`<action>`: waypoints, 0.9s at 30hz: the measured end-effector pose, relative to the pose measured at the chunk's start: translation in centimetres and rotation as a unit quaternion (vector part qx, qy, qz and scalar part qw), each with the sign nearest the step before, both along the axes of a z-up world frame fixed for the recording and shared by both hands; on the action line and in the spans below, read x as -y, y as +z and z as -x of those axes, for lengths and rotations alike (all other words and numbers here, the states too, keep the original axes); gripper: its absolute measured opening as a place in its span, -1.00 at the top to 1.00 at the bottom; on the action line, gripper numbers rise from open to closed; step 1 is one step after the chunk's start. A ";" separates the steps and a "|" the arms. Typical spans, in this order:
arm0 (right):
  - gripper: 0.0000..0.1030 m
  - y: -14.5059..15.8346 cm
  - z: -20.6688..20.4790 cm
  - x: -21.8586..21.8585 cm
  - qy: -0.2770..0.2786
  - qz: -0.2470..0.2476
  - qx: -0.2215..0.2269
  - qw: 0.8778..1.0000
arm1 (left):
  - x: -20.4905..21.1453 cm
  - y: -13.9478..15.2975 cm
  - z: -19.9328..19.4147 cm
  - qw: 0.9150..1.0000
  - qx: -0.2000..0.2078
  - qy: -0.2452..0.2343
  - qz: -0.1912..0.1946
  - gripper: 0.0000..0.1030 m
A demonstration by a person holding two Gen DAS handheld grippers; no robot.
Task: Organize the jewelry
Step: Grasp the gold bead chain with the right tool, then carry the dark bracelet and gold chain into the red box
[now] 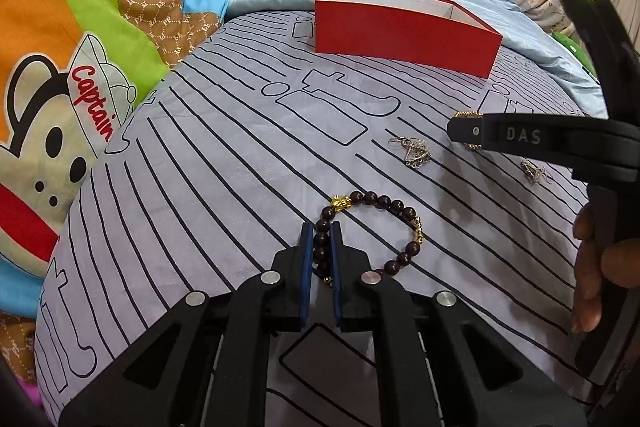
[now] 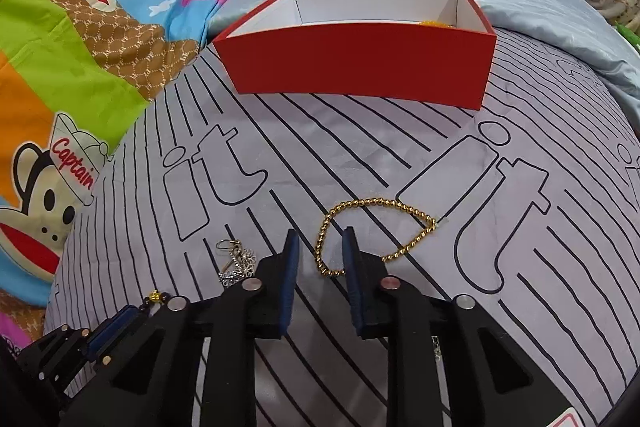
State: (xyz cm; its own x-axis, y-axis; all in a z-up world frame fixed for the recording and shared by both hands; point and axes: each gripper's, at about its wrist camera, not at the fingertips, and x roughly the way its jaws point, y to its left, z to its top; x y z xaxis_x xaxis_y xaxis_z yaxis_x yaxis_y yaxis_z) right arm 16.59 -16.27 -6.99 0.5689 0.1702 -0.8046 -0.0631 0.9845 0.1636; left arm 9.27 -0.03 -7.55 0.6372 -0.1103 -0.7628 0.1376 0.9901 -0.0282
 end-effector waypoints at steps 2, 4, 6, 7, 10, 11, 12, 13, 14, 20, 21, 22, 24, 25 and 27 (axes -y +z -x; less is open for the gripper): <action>0.81 0.0 0.0 0.0 0.001 0.004 0.000 1.000 | 0.0 0.0 0.0 1.000 0.000 0.000 0.000 0.86; 0.93 -0.2 0.1 0.3 0.000 0.004 0.000 1.000 | 0.1 0.0 0.0 1.000 0.000 0.000 0.000 0.86; 0.94 -0.2 0.3 0.5 -0.001 -0.003 -0.002 1.000 | 0.0 0.0 0.0 1.000 0.000 0.000 0.000 0.86; 0.94 -0.2 0.4 0.7 -0.004 -0.005 -0.002 1.000 | 0.0 0.0 0.0 1.000 0.000 0.000 0.001 0.86; 0.94 0.0 1.3 1.2 -0.010 -0.013 -0.003 1.000 | 0.0 0.0 0.0 1.000 0.000 0.000 0.000 0.86; 0.94 0.1 1.5 1.3 -0.012 -0.015 -0.002 1.000 | 0.0 0.0 0.0 1.000 0.000 0.000 0.000 0.86; 0.94 0.2 1.9 1.5 -0.013 -0.018 -0.001 1.000 | 0.0 0.0 0.0 1.000 0.000 0.000 0.000 0.86; 0.94 0.4 2.5 1.7 -0.015 -0.021 0.001 1.000 | 0.0 0.0 0.0 1.000 0.000 0.000 0.001 0.86; 0.94 0.7 3.1 1.9 -0.018 -0.026 0.003 0.999 | 0.0 0.0 0.0 1.000 0.000 0.000 0.001 0.86; 0.94 1.8 6.8 2.8 -0.029 -0.050 0.012 0.998 | 0.0 0.0 0.0 1.000 0.000 0.000 0.000 0.86; 0.94 2.0 7.5 2.9 -0.029 -0.052 0.013 0.998 | 0.0 0.0 0.0 1.000 0.000 0.000 0.000 0.86; 0.94 2.1 8.2 3.0 -0.029 -0.054 0.013 0.998 | 0.0 0.0 0.0 1.000 0.000 0.000 0.001 0.86; 0.94 2.4 9.3 3.1 -0.029 -0.056 0.014 0.998 | 0.0 0.0 0.0 1.000 0.000 0.000 0.000 0.86; 0.94 2.4 10.0 3.1 -0.029 -0.057 0.013 0.998 | 0.0 0.0 0.0 1.000 0.000 0.000 0.000 0.86; 0.94 2.6 11.1 3.1 -0.029 -0.057 0.013 0.998 | 0.1 0.0 0.0 1.000 -0.002 -0.001 -0.003 0.86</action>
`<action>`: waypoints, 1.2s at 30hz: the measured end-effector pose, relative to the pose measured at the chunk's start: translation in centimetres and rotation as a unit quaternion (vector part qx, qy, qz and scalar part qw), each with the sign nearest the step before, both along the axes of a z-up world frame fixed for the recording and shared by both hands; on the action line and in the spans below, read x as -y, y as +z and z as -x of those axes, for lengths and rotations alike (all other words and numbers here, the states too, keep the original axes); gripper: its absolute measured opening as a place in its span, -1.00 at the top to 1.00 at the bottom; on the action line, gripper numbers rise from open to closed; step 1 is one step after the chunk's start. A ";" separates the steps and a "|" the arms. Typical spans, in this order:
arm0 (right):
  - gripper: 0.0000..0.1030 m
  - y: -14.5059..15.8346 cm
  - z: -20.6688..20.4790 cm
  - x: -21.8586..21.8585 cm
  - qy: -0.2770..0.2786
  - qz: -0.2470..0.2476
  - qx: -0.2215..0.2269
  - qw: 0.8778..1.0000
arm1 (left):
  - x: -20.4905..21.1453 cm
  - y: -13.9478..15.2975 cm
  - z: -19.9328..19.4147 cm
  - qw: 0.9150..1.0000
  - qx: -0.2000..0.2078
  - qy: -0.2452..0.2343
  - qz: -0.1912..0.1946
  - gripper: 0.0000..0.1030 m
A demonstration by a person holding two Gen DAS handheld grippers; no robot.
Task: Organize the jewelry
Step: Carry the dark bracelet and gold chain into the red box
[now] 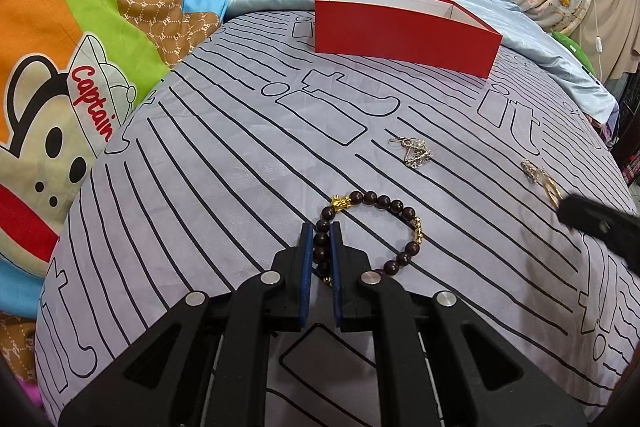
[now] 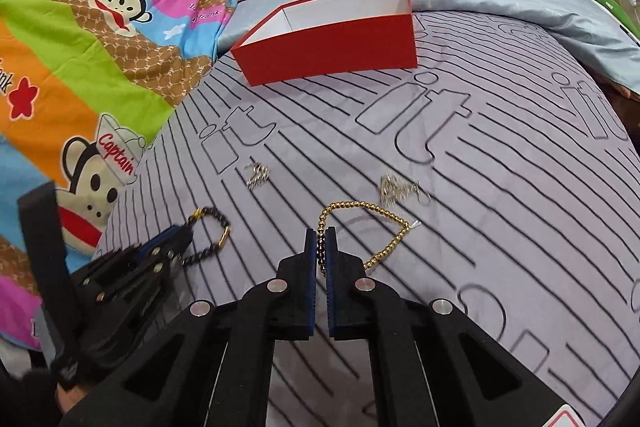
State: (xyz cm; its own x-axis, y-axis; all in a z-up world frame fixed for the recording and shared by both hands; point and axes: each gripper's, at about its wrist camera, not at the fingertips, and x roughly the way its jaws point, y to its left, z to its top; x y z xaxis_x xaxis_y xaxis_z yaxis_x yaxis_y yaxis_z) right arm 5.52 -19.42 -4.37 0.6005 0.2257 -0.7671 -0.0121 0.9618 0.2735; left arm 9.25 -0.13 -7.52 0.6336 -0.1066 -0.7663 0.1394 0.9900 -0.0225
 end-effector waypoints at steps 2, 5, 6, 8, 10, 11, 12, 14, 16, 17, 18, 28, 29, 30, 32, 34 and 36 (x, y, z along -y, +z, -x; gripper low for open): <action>0.94 0.2 0.8 0.1 -0.001 0.002 0.001 1.000 | -0.1 0.1 0.0 1.000 -0.007 -0.002 0.006 0.86; 0.94 0.6 2.0 0.4 -0.003 0.004 0.006 1.000 | -0.7 0.4 0.0 0.999 -0.028 -0.001 0.043 0.86; 0.94 0.8 2.3 0.5 -0.004 0.003 0.008 1.000 | -0.9 0.5 0.1 0.998 -0.034 -0.002 0.054 0.86; 0.94 1.2 2.5 0.7 -0.006 0.000 0.011 1.000 | -0.9 1.0 0.4 0.997 -0.037 -0.004 0.062 0.86; 0.94 1.7 2.7 0.9 -0.008 -0.003 0.018 1.000 | -0.9 1.7 0.9 0.997 -0.033 -0.009 0.065 0.87; 0.94 2.0 2.8 1.0 -0.008 -0.006 0.022 1.000 | -0.9 2.1 1.0 0.997 -0.032 -0.010 0.067 0.87; 0.94 2.3 2.8 1.0 -0.008 -0.007 0.025 1.000 | -0.9 2.4 1.1 0.997 -0.032 -0.011 0.070 0.86; 0.94 3.0 2.8 1.1 -0.008 -0.011 0.034 0.999 | -0.8 3.4 1.3 0.996 -0.030 -0.014 0.077 0.86; 0.94 3.7 2.8 1.0 -0.006 -0.013 0.043 0.999 | -0.5 4.6 1.5 0.996 -0.023 -0.020 0.080 0.86; 0.94 4.1 2.8 1.0 -0.005 -0.013 0.047 0.999 | -0.5 5.1 1.5 0.996 -0.020 -0.023 0.081 0.87; 0.94 4.4 2.7 1.1 -0.004 -0.014 0.051 0.999 | -0.3 5.6 1.5 0.996 -0.017 -0.025 0.082 0.86; 0.94 8.6 0.7 1.8 -0.006 -0.029 0.100 0.995 | 1.3 11.9 0.1 0.994 0.042 -0.055 0.086 0.86; 0.94 9.1 0.3 1.9 -0.007 -0.027 0.106 0.994 | 1.4 12.5 -0.3 0.993 0.048 -0.057 0.086 0.86; 0.94 9.6 -0.1 2.1 -0.007 -0.023 0.112 0.993 | 1.5 13.1 -0.8 0.993 0.054 -0.059 0.087 0.86; 0.94 10.5 -1.1 2.3 -0.009 -0.017 0.124 0.992 | 1.8 14.4 -1.9 0.992 0.069 -0.061 0.085 0.86; 0.94 11.2 -2.2 2.5 -0.012 -0.012 0.132 0.991 | 2.2 15.5 -2.9 0.991 0.083 -0.062 0.082 0.86; 0.94 11.7 -3.4 2.9 -0.014 -0.009 0.138 0.990 | 2.7 16.4 -4.1 0.990 0.094 -0.064 0.078 0.86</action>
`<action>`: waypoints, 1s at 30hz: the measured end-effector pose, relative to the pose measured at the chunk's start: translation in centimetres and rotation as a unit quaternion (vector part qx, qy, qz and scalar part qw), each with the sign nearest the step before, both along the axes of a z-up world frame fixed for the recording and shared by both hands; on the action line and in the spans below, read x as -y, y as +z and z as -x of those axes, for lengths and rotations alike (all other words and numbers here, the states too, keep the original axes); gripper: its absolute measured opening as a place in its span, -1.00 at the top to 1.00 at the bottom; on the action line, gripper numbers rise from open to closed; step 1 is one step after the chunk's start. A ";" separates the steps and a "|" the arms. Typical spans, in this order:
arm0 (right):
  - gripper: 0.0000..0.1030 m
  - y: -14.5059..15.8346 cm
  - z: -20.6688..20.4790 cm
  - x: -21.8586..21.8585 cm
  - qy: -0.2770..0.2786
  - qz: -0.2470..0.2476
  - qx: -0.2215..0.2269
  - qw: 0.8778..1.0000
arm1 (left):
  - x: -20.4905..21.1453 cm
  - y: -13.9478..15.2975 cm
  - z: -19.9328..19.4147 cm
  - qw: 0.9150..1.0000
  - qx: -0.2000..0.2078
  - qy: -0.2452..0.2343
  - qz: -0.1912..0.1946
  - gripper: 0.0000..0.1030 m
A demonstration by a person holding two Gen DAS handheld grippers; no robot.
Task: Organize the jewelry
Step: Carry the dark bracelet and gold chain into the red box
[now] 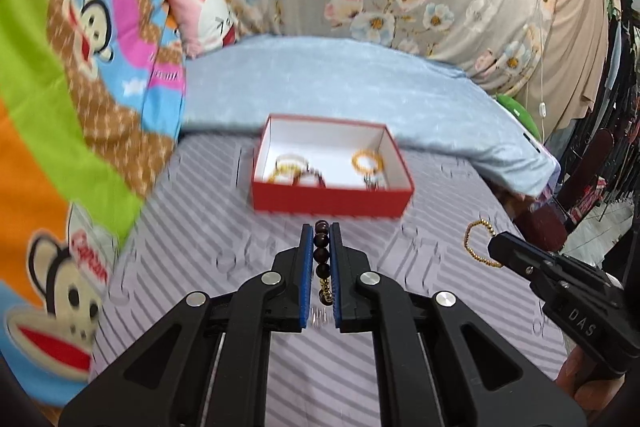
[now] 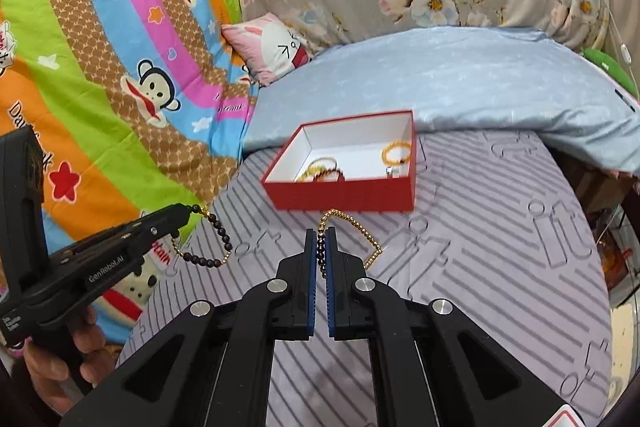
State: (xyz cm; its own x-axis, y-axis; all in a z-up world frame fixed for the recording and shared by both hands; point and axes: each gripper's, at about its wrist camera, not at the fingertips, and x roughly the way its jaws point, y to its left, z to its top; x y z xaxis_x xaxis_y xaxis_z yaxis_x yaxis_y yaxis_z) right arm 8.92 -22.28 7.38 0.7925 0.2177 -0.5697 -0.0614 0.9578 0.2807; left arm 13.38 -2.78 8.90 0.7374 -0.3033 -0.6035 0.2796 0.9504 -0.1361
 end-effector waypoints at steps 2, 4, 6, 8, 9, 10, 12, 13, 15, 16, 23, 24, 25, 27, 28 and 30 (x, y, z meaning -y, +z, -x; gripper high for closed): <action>0.94 0.4 -1.5 0.3 -0.002 0.001 0.003 1.000 | 0.6 0.7 -1.4 1.000 0.007 0.000 -0.003 0.86; 0.94 0.7 -3.1 0.6 -0.002 0.001 0.004 1.000 | 1.1 1.1 -2.9 1.000 0.013 0.002 -0.011 0.86; 0.94 0.9 -4.7 0.7 -0.004 0.005 0.005 1.000 | 1.6 1.1 -4.2 1.000 0.015 0.006 -0.016 0.86; 0.94 1.1 -6.6 0.8 -0.005 0.012 0.005 1.000 | 2.1 1.1 -5.8 1.000 0.013 0.007 -0.018 0.86; 0.94 1.1 -7.5 0.8 -0.005 0.015 0.005 1.000 | 2.4 1.1 -6.6 1.000 0.012 0.010 -0.022 0.86; 0.94 1.2 -8.4 0.8 -0.006 0.017 0.005 1.000 | 2.6 1.0 -7.3 1.000 0.011 0.010 -0.023 0.86; 0.94 1.0 -9.9 0.9 -0.008 0.019 0.003 1.000 | 3.2 0.8 -8.8 0.999 0.012 0.012 -0.030 0.86; 0.94 0.9 -10.8 1.0 -0.009 0.020 0.001 1.000 | 3.5 0.8 -9.4 0.999 0.012 0.012 -0.033 0.86; 0.94 0.7 -12.3 1.1 -0.010 0.022 -0.002 1.000 | 4.0 0.5 -11.1 0.999 0.011 0.016 -0.037 0.86; 0.94 0.6 -12.9 1.0 -0.010 0.025 -0.003 1.000 | 4.1 0.4 -11.9 0.999 0.009 0.018 -0.037 0.86; 0.94 -1.1 -17.3 1.5 -0.013 0.027 -0.022 0.999 | 5.4 -0.9 -16.5 0.998 -0.001 0.027 -0.054 0.86; 0.94 -1.4 -17.8 1.6 -0.014 0.025 -0.026 0.999 | 5.4 -1.1 -17.0 0.998 -0.003 0.030 -0.055 0.86; 0.94 -1.7 -18.4 1.6 -0.014 0.024 -0.030 0.999 | 5.5 -1.4 -17.5 0.998 -0.006 0.030 -0.056 0.86; 0.94 -2.2 -19.1 1.5 -0.015 0.026 -0.034 0.999 | 5.8 -2.0 -18.5 0.998 -0.012 0.033 -0.060 0.86; 0.94 -2.5 -19.6 1.5 -0.014 0.027 -0.036 0.999 | 5.9 -2.3 -18.9 0.997 -0.015 0.034 -0.062 0.86; 0.94 -2.9 -20.3 1.4 -0.012 0.027 -0.040 0.999 | 6.1 -2.8 -19.6 0.997 -0.019 0.036 -0.067 0.86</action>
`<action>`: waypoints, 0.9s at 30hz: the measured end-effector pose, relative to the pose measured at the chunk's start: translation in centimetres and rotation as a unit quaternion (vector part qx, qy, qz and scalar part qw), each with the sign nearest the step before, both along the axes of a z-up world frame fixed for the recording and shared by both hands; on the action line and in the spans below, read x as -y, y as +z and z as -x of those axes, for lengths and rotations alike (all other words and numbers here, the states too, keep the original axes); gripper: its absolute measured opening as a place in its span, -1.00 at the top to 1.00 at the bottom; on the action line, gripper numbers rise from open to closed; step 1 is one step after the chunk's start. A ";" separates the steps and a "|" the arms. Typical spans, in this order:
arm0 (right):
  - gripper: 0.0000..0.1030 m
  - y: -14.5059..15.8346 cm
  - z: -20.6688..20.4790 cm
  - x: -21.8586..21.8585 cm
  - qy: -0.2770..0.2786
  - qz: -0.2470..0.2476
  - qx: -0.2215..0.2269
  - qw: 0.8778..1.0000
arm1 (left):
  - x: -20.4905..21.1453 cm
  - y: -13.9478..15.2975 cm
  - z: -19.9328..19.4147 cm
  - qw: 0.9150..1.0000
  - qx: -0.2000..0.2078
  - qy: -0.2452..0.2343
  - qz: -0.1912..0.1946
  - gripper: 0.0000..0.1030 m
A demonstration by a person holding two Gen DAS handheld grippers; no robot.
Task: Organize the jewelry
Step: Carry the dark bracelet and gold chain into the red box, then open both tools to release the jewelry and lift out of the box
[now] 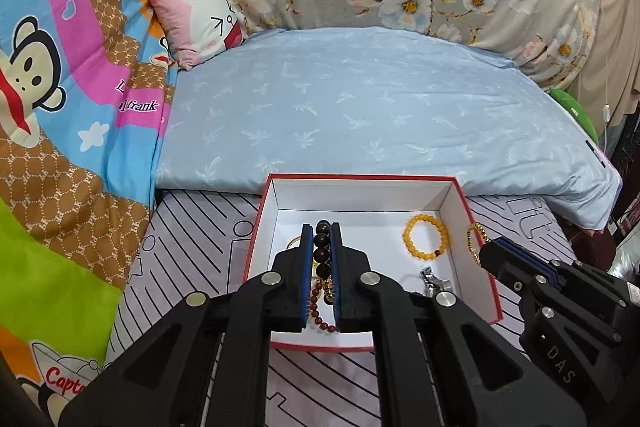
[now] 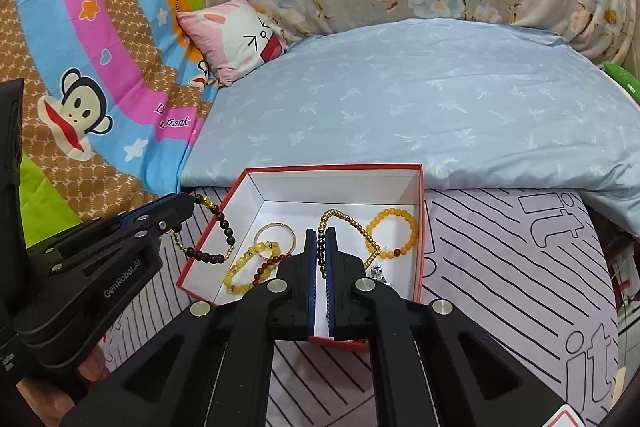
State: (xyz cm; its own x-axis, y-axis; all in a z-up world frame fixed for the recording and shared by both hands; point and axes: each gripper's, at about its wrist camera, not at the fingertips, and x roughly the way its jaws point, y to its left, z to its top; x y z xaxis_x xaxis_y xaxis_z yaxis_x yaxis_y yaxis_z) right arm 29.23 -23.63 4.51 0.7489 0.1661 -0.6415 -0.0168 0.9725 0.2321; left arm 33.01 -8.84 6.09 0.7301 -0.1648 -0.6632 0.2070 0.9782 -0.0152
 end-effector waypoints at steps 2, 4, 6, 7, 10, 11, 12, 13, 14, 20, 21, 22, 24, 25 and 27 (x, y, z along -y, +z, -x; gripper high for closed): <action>0.94 -0.3 -0.5 -0.2 0.001 0.001 -0.002 1.000 | 0.1 -0.6 -0.7 1.000 -0.005 0.003 -0.003 0.86; 0.94 -0.7 -1.1 -0.3 0.002 0.003 -0.006 1.000 | 0.1 -1.1 -1.2 1.000 -0.010 0.004 -0.003 0.86; 0.94 -1.0 -1.5 -0.4 0.002 0.004 -0.009 1.000 | 0.1 -1.4 -1.7 1.000 -0.011 0.005 -0.006 0.86; 0.94 -1.2 -1.8 -0.4 0.002 0.004 -0.010 1.000 | 0.1 -1.6 -1.9 1.000 -0.012 0.007 -0.008 0.86; 0.94 -1.6 -2.4 -0.5 0.002 0.006 -0.015 1.000 | 0.1 -2.0 -2.5 1.000 -0.016 0.009 -0.009 0.86; 0.94 -1.8 -2.6 -0.5 0.003 0.006 -0.016 1.000 | 0.2 -2.2 -2.7 1.000 -0.018 0.009 -0.009 0.86; 0.94 -1.9 -2.7 -0.5 0.003 0.006 -0.017 1.000 | 0.2 -2.3 -2.9 1.000 -0.019 0.010 -0.010 0.86; 0.94 -2.0 -2.9 -0.5 0.003 0.007 -0.019 1.000 | 0.2 -2.4 -3.0 1.000 -0.020 0.010 -0.010 0.86; 0.94 -2.1 -3.0 -0.7 0.004 0.008 -0.020 1.000 | 0.2 -2.5 -3.2 1.000 -0.021 0.010 -0.010 0.86; 0.94 -2.9 -3.6 -1.0 0.005 0.012 -0.027 1.000 | -0.1 -3.2 -3.8 1.000 -0.027 0.012 -0.010 0.86; 0.94 -2.9 -3.7 -1.0 0.005 0.012 -0.027 1.000 | -0.1 -3.2 -3.9 0.999 -0.027 0.013 -0.010 0.86; 0.94 -2.9 -3.8 -1.0 0.006 0.013 -0.027 1.000 | -0.1 -3.3 -4.0 0.999 -0.028 0.013 -0.010 0.86; 0.94 -2.9 -3.9 -1.2 0.008 0.015 -0.026 1.000 | -0.2 -3.4 -4.1 0.999 -0.029 0.015 -0.012 0.86; 0.93 -2.9 -3.9 -1.3 0.008 0.016 -0.025 1.000 | -0.1 -3.4 -4.2 0.999 -0.029 0.015 -0.012 0.86; 0.92 -2.8 -4.0 -1.4 0.010 0.016 -0.025 1.000 | -0.1 -3.5 -4.4 0.999 -0.029 0.016 -0.015 0.86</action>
State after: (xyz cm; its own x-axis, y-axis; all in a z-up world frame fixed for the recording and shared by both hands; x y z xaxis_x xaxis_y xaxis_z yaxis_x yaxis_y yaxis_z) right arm 33.23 -22.19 1.68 0.7130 0.1604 -0.6826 -0.0259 0.9788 0.2029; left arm 37.38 -8.72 2.59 0.6945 -0.1213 -0.7092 0.1748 0.9846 0.0027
